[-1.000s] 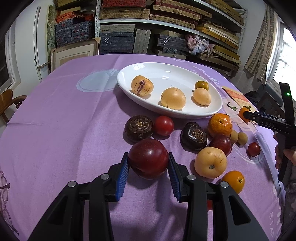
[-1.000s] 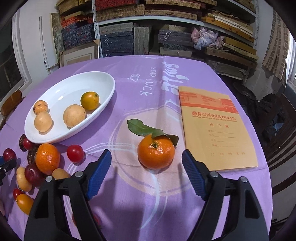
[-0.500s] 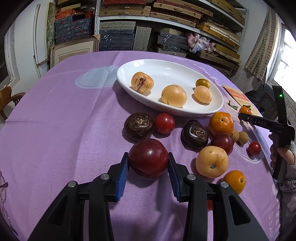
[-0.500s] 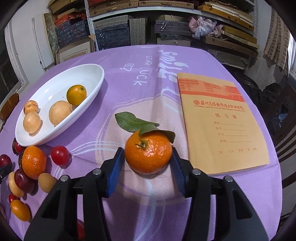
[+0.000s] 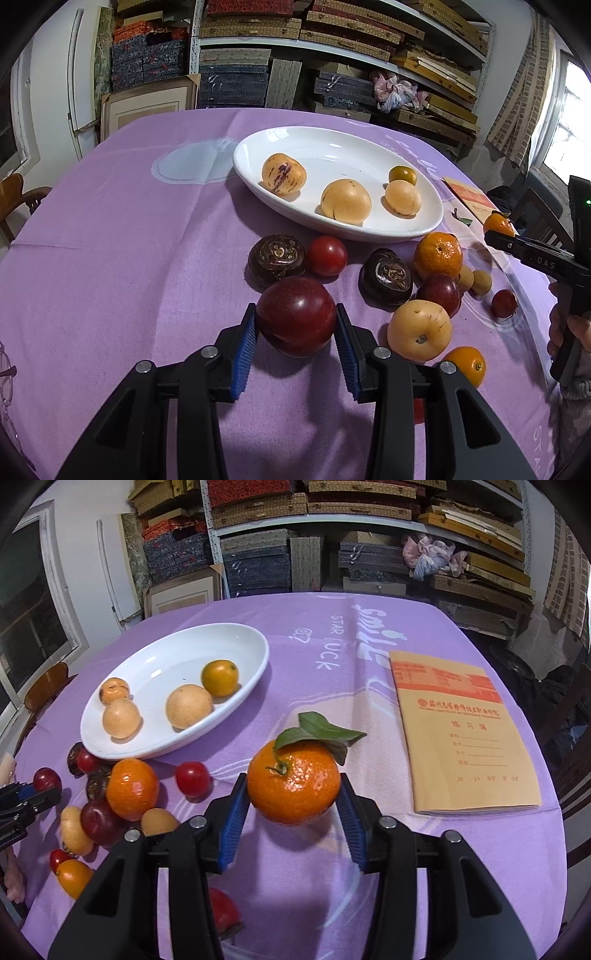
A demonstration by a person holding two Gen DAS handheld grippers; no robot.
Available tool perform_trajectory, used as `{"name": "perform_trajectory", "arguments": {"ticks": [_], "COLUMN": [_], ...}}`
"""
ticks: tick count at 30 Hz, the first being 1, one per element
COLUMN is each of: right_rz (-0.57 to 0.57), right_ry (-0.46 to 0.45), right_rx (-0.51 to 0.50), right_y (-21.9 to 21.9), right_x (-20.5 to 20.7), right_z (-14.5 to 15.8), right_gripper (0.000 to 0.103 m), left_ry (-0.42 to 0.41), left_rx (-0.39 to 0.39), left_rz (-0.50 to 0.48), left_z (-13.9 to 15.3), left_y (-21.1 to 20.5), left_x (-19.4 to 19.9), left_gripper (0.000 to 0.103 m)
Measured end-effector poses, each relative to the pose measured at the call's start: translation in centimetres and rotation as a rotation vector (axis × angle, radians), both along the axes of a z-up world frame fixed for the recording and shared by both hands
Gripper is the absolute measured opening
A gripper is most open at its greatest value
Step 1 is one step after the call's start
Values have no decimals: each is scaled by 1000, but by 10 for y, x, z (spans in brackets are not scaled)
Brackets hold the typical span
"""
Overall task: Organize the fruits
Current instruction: 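Lower both fruits onto the white plate and open both grippers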
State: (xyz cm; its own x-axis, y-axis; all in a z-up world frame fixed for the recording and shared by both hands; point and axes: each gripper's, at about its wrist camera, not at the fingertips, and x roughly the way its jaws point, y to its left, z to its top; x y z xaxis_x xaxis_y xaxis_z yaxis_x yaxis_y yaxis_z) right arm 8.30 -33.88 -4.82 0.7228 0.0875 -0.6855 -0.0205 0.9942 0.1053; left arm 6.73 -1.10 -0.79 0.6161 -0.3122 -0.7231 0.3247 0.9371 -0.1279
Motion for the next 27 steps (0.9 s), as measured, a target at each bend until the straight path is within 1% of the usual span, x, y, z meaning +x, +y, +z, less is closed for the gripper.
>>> {"name": "perform_trajectory", "arguments": {"ticks": [4,7,9,13,16,21,24,26,27], "right_rz": [55,86,103,118,109,87,83,95,92], "right_ry": [-22,-29,-30,-1,33,94,110,125,123], "right_rx": [5,-2,-24,-32,-68,-104,-110,-96,-106], "right_y": [21,35,46,65,78,87,88,88,88], "right_x": [-2,11,27,71,110,164,180,187,189], "right_z": [20,39,49,55,49,27,20,16,16], "right_gripper": [46,46,46,46,46,46,46,46,47], "left_ry": [-21,-48,-71,-52,-34,9,25,27,23], "left_rx": [-17,-2,11,13,22,45,42,46,42], "left_rz": [-4,-14,-7,-9,-25,-25,-23,-19,-13], "left_z": [17,35,46,55,50,27,18,16,16], "left_y": [-6,-18,-28,-51,-73,-93,-93,-95,-94], "left_x": [9,28,45,87,109,137,149,154,156], "left_gripper": [41,41,41,41,41,41,41,42,42]}}
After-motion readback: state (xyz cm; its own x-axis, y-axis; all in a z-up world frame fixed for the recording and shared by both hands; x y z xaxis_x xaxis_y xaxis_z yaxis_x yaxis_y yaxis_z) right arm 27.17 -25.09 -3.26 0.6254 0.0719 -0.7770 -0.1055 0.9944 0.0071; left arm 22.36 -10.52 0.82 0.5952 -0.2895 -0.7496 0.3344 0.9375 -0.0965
